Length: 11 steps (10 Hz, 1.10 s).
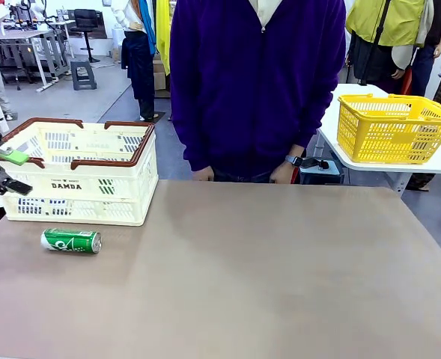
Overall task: Place the drinks into the Shopping basket.
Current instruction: Pick up one drink and place it into the Shopping basket.
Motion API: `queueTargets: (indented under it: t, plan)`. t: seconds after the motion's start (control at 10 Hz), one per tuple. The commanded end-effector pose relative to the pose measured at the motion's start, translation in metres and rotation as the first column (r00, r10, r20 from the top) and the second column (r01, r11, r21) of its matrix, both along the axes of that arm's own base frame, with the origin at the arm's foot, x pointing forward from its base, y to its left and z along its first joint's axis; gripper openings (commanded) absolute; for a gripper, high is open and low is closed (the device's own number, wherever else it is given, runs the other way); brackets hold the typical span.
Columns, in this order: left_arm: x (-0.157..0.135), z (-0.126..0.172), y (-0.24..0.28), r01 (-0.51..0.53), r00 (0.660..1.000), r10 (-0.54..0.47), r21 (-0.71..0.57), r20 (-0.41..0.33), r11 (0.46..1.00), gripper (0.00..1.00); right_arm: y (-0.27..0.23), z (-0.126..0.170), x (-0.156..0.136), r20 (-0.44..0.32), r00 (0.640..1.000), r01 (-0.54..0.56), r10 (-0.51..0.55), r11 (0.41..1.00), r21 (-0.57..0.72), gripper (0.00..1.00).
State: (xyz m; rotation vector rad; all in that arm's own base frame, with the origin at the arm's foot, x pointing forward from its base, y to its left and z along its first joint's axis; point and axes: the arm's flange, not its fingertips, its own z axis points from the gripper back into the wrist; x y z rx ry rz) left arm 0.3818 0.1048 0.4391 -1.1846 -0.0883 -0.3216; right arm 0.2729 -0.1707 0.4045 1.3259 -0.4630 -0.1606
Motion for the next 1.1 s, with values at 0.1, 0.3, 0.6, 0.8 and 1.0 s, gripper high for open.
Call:
queueTargets:
  t: [0.1, 0.3, 0.6, 0.8, 1.0]
  plan:
    - [-0.004, 0.001, 0.001, 0.004, 1.0, -0.004, 0.0, -0.013, 1.0, 1.0, 0.001, 0.006, 0.003, 0.001, 1.0, 0.012, -0.012, 1.0, 0.027, 1.0]
    - [-0.004, 0.001, 0.001, 0.004, 1.0, -0.004, 0.0, -0.013, 1.0, 1.0, 0.001, 0.006, 0.003, 0.001, 1.0, 0.012, -0.012, 1.0, 0.027, 1.0]
    - [0.003, 0.034, -0.028, 0.185, 0.766, -0.42, 0.458, 0.487, 0.869, 1.0, 0.001, 0.006, 0.003, 0.001, 1.0, 0.012, -0.012, 1.0, 0.027, 1.0]
    - [-0.017, 0.048, -0.052, 0.261, 0.404, -0.728, 0.692, 0.554, 0.673, 1.0, 0.001, 0.006, 0.003, 0.001, 1.0, 0.012, -0.012, 1.0, 0.027, 1.0]
    - [-0.046, 0.04, -0.07, 0.313, 0.063, -0.889, 0.837, 0.453, 0.449, 1.0, 0.001, 0.006, 0.003, 0.001, 1.0, 0.012, -0.012, 1.0, 0.027, 1.0]
